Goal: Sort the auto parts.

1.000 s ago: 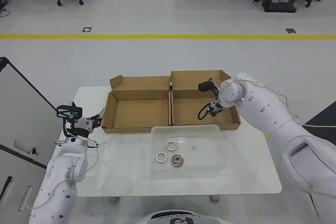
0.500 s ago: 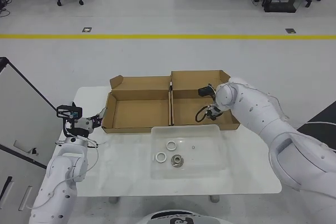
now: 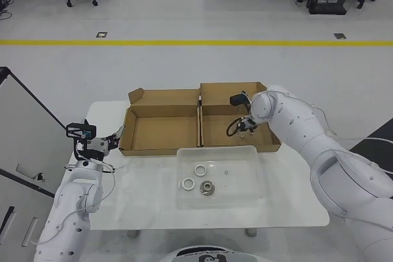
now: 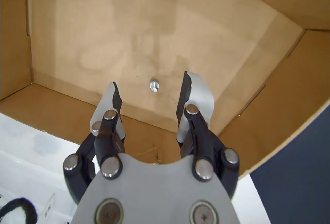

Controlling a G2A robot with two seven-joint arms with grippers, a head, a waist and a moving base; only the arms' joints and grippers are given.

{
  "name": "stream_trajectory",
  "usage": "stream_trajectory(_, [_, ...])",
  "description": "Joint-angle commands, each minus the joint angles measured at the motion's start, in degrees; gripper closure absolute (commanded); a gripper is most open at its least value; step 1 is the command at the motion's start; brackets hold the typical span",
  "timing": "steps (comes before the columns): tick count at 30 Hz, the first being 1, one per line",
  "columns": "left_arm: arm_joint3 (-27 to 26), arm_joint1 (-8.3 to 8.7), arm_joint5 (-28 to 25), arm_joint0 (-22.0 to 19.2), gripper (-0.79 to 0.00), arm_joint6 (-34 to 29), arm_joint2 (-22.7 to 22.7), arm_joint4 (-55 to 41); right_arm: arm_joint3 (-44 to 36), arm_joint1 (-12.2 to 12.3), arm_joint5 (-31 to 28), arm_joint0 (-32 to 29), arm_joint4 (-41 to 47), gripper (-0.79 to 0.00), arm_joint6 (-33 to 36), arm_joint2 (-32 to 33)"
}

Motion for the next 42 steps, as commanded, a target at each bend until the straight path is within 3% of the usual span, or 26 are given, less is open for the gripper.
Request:
stream_trajectory(1, [0.0, 0.00, 0.0, 0.0, -0.785, 0.0, 0.0, 0.0, -0.5, 0.1, -0.5, 0.4, -0.1, -0.520, -0.3, 0.5])
stream_trajectory(9, [0.0, 0.00, 0.0, 0.0, -0.785, 0.0, 0.0, 0.0, -5.7, 2.4, -3.3, 1.7, 0.3, -0.533, -0.4, 5.1])
stream_trajectory(15, [0.0, 0.00, 0.0, 0.0, -0.785, 0.0, 0.0, 0.0, -17.8, 6.7, -4.3, -0.6, -0.5, -0.517, 4.1, 11.2])
stream_trajectory(23, [0.0, 0.00, 0.0, 0.0, -0.785, 0.0, 0.0, 0.0, -47.6, 14.1, -0.8, -14.0, -3.0, -0.493, 15.5, 23.3])
stream_trajectory(30, [0.0, 0.00, 0.0, 0.0, -0.785, 0.0, 0.0, 0.0, -67.4, 17.8, 0.6, -26.4, -4.4, -0.437, 23.0, 30.6])
stream_trajectory(42, [0.0, 0.00, 0.0, 0.0, -0.785, 0.0, 0.0, 0.0, -76.6, 20.4, -0.2, -34.9, -5.9, -0.388, 24.8, 30.5])
